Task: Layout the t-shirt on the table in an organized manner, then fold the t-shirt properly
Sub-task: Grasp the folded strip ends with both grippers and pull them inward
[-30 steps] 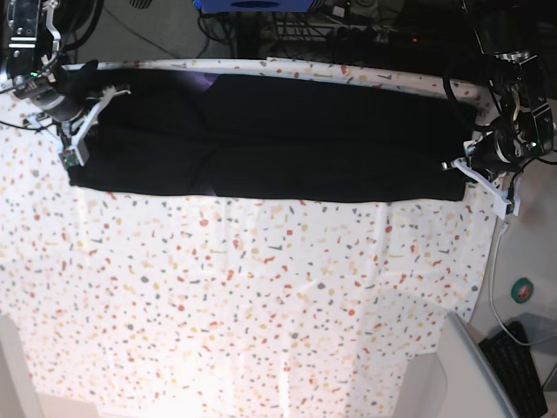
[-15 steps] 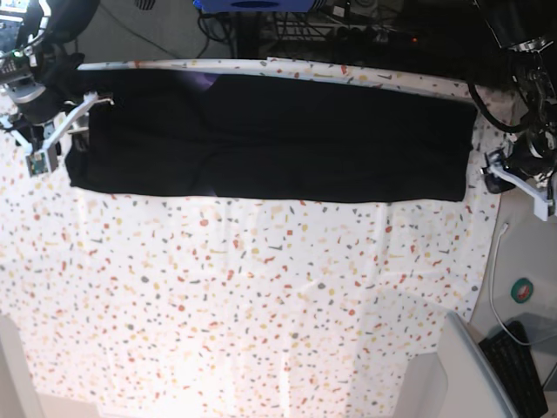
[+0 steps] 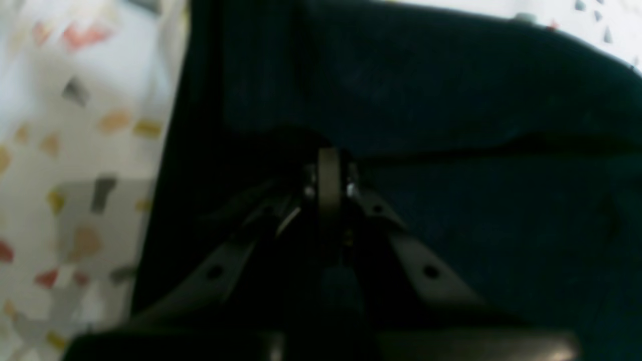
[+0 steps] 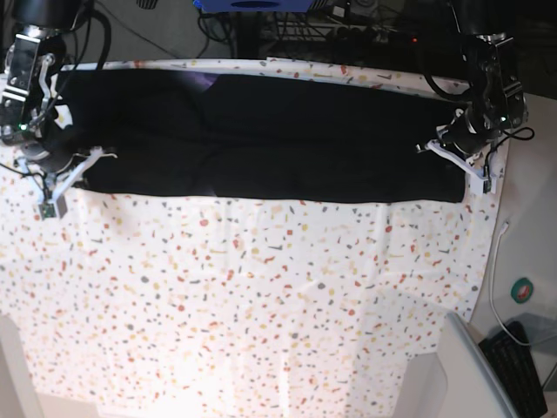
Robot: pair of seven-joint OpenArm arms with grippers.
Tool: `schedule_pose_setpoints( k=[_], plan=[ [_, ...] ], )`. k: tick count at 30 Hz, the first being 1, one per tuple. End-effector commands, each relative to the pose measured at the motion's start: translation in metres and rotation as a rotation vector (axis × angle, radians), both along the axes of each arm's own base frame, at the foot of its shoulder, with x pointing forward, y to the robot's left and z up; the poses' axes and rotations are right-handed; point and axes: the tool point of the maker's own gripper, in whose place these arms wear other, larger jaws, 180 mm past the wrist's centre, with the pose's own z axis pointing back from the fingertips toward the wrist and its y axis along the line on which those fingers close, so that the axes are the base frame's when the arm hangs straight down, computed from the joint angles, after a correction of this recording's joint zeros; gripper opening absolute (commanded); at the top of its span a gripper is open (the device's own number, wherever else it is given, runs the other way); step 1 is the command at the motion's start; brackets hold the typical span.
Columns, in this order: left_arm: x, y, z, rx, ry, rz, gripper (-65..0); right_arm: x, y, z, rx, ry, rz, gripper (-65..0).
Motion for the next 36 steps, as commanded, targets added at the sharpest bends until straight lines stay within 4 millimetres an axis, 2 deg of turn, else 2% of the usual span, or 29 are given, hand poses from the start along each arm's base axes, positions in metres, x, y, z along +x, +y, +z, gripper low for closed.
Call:
schedule_pose_setpoints(
  k=[1,6,8,10,14,15,18,21,23,25,26,28,29,30,31,36],
  plan=[
    [0.000,0.011,0.002,0.020,0.005,0.000,-65.0,0.011,-0.014,0.005,-0.018,-0.025,-0.019,-65.0],
    [-0.003,0.023,0.003,0.044,0.021,-0.004,-65.0,0.010,-0.046,-0.024,-0.016,0.040,-0.060,-65.0],
    [-0.002,0.026,0.004,0.047,0.020,0.000,-65.0,0.010,-0.055,-0.028,-0.019,0.047,-0.072,-65.0],
    [0.007,0.024,0.016,0.056,-0.015,-0.013,-65.0,0.010,-0.058,-0.028,-0.023,0.048,-0.074,-65.0],
    [0.017,0.009,0.052,0.092,-0.036,-0.092,-65.0,0.020,-0.063,-0.003,-0.070,-0.014,-0.055,-65.0],
    [0.020,0.007,0.067,0.109,-0.049,-0.109,-65.0,0.020,-0.066,0.006,-0.088,-0.027,-0.054,-65.0],
    [0.023,0.016,0.112,0.155,-0.103,-0.074,-65.0,0.019,-0.067,0.036,-0.128,-0.064,-0.063,-65.0],
    [0.020,0.036,0.148,0.201,-0.149,-0.004,-65.0,0.016,-0.063,0.061,-0.156,-0.105,-0.068,-65.0],
    [0.020,0.048,0.153,0.209,-0.153,0.028,-65.0,0.012,-0.055,0.074,-0.174,-0.131,-0.047,-65.0],
    [0.015,0.055,0.141,0.190,-0.121,0.056,-65.0,0.005,-0.042,0.082,-0.178,-0.150,-0.021,-65.0],
    [0.012,0.060,0.135,0.186,-0.100,0.062,-61.2,0.003,-0.030,0.083,-0.170,-0.155,0.002,-65.0],
    [0.006,0.065,0.120,0.165,-0.058,0.078,-39.7,-0.005,-0.010,0.078,-0.146,-0.146,0.039,-65.0],
    [0.004,0.068,0.114,0.156,-0.051,0.089,-31.4,-0.007,-0.001,0.073,-0.132,-0.135,0.054,-65.0],
    [0.004,0.069,0.112,0.153,-0.058,0.096,-27.3,-0.008,0.004,0.070,-0.125,-0.127,0.068,-65.0],
    [0.005,0.071,0.110,0.152,-0.070,0.101,-26.0,-0.010,0.011,0.064,-0.112,-0.113,0.078,-65.0],
    [0.007,0.071,0.104,0.156,-0.127,0.095,-31.9,-0.014,0.028,0.049,-0.082,-0.073,0.119,-65.0]
  ],
)
